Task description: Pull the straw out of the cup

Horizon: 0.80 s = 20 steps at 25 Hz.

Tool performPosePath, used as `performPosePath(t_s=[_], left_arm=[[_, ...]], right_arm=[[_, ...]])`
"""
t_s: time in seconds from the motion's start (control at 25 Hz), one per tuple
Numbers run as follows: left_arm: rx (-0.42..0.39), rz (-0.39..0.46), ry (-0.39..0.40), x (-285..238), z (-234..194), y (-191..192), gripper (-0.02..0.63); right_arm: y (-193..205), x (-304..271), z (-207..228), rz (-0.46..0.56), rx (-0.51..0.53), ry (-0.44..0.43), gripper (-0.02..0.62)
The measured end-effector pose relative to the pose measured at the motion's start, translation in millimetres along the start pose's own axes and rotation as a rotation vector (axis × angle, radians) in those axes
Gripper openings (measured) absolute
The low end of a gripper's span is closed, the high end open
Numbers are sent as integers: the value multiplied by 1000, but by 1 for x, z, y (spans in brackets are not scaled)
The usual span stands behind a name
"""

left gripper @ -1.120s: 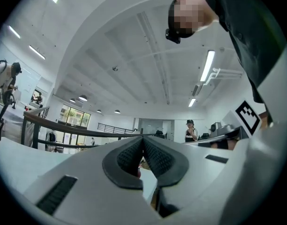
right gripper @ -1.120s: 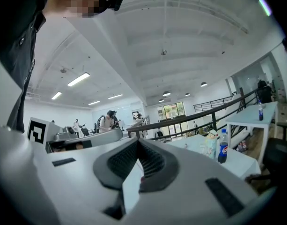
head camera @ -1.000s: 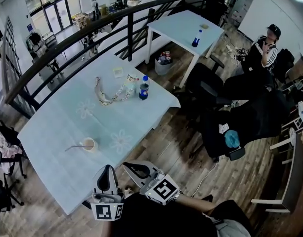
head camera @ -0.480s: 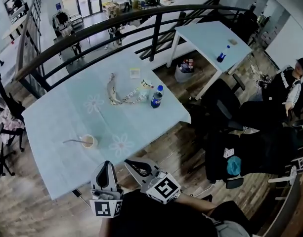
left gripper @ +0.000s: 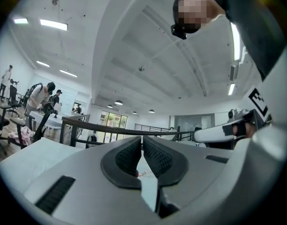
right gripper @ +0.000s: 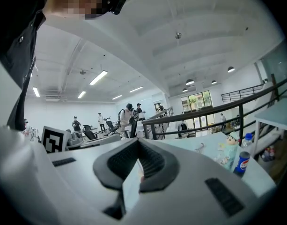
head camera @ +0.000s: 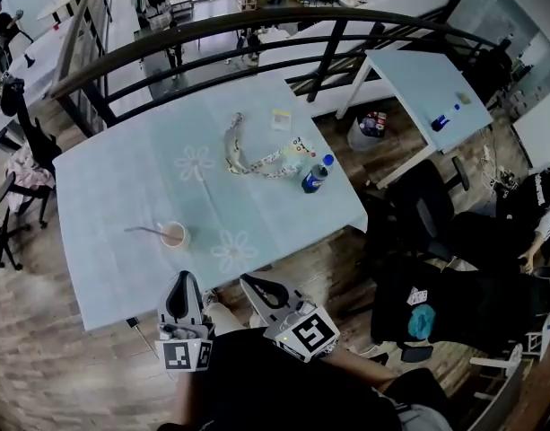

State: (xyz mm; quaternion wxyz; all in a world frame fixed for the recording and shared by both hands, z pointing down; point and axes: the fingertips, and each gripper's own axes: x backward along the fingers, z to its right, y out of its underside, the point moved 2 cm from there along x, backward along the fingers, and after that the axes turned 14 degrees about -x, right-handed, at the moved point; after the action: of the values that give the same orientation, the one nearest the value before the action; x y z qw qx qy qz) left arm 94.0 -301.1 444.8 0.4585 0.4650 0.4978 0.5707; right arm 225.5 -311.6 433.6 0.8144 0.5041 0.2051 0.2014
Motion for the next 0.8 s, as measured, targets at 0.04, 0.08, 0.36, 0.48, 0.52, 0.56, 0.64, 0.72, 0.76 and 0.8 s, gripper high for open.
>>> performPosePath(t_s=[0.04,0.08,0.36,0.48,0.52,0.56,0.64,0.72,0.76,0.8], left_arm=[[11,-14,-9,-1,-10,8,14],[20,-33,-20,-2,-21,17,14],[133,-138,-48,-7,-93,90,15],[162,-191,-26,-13,-115,120,17],[166,-207,-14,-15,-120,128,17],[164,-222,-2,-17,-125,136,17],[168,-250,18,-21,-133,152,17],[210,-278,30,-25,-144,169,37],[239,-293,31,-28,-149,177,68],[263,-308,30,-30,-154,186,91]], right_arm=[[-1,-5,0,3,5,8,9],[-3,-11,-1,7,8,18,9],[-4,-61,-21,19,29,83,9],[0,-81,-33,11,30,106,9],[1,-86,-37,6,32,114,9],[3,-91,-41,1,35,122,9],[5,-101,-47,-4,38,142,9],[6,-110,-51,-5,40,164,9],[6,-114,-53,-7,40,175,9],[7,-117,-55,-9,40,187,9]])
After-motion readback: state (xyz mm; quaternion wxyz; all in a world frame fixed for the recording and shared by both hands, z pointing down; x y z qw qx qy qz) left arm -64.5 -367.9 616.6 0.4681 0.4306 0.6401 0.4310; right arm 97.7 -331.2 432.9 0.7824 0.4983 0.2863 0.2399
